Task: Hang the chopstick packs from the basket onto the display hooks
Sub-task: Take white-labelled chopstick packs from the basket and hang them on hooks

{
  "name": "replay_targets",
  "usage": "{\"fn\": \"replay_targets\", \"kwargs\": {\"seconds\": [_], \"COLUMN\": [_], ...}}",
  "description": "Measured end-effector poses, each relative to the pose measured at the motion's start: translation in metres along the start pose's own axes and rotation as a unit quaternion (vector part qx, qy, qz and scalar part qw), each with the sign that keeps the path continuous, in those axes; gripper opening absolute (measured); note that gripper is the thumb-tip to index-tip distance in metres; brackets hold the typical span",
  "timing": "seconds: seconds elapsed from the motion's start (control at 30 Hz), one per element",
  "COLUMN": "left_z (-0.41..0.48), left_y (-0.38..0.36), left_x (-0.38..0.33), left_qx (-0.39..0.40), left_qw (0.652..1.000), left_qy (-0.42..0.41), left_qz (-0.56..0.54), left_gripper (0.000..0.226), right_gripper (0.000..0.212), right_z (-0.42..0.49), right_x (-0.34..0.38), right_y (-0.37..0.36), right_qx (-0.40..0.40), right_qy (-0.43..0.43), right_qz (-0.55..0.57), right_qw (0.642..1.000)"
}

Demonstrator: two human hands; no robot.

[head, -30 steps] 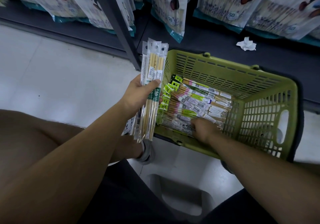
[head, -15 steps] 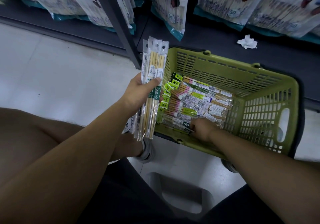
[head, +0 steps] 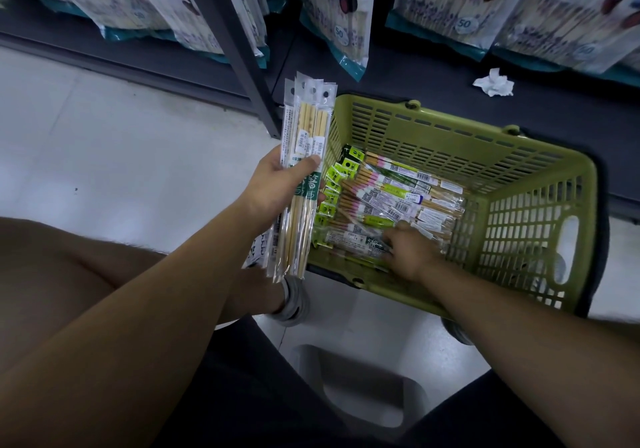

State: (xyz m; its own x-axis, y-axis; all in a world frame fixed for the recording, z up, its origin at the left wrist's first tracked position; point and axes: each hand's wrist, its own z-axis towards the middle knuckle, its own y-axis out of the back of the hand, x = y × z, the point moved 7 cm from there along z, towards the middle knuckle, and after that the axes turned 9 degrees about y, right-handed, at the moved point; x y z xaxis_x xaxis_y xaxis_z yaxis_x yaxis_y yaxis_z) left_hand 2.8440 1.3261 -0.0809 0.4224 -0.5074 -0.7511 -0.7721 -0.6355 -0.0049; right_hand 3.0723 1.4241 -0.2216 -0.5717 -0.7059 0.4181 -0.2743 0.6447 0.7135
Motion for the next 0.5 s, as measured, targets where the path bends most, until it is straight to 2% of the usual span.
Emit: {"fn": "replay_targets", "kwargs": {"seconds": [0.17,0.5], "left_z": [0.0016,0.0022], "left_y": [0.0004,0.0006], "left_x": [0.001,0.0016], "left_qx": [-0.004,-0.002], "left_qw": [1.0,1.0], "left_qy": [0.0,0.007], "left_qz": [0.003,0.008], "left_gripper": [0.026,0.029], "right_gripper": [0.033,0.024], "right_z": [0.0015,0.0017], "right_x": [0.0011,0.0044], "right_y": [-0.0049,-0.0084], "right_qx": [0.022,0.061], "right_qy": [-0.006,-0.003], "right_qz": [-0.05,-0.102], "right_qw": [0.998,0.993]}}
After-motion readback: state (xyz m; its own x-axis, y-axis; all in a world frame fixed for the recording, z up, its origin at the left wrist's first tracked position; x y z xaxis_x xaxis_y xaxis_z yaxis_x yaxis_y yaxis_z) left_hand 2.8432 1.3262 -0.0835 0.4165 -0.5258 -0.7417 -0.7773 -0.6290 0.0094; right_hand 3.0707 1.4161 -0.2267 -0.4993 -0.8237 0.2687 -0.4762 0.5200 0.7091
